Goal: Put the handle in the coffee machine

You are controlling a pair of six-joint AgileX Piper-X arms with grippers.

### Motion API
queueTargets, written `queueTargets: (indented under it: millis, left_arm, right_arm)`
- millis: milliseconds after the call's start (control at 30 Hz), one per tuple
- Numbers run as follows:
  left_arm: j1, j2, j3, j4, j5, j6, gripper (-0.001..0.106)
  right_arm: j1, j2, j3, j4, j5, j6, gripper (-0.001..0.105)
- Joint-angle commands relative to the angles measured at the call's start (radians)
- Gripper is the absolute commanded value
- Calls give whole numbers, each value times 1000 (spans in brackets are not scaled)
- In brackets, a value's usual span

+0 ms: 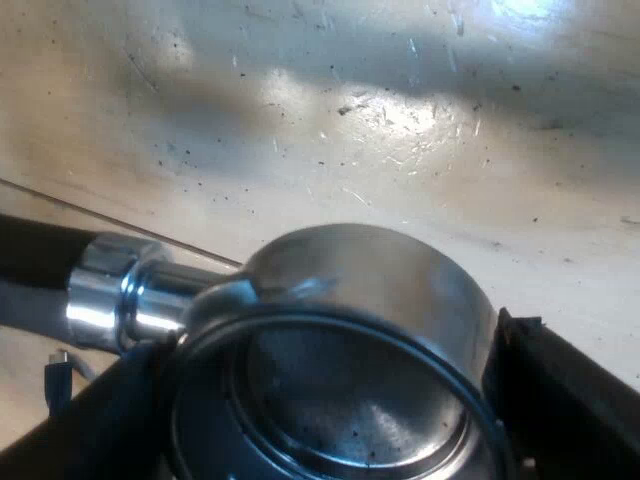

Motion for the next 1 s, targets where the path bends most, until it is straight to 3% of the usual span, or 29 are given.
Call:
queueTargets:
  millis: [33, 233, 500, 767, 933, 967, 1000]
  left_arm:
    - [0, -4, -1, -13, -8, 0, 75]
    - [0, -4, -1, -42, -10, 0, 72]
    - [0, -4, -1, -41, -23, 0, 48]
    - [0, -4, -1, -41, -22, 0, 43]
    - [0, -4, -1, -41, -20, 0, 31]
    - [0, -4, -1, -43, -5, 2, 18]
    - [0, -4, -1, -48, 0, 3, 12]
  right_arm:
    - [-3, -14, -17, -15, -31, -17, 0]
    - [-3, -14, -17, -15, -31, -17, 0]
    - [-3, -14, -17, -15, -31, -15, 0]
    - [-3, -14, -17, -15, -31, -15, 0]
    - [-3, -14, -17, -15, -31, -15, 0]
    - [-3, -14, -17, -15, -28, -15, 0]
    - [-3, -14, -17, -15, -28, -15, 0]
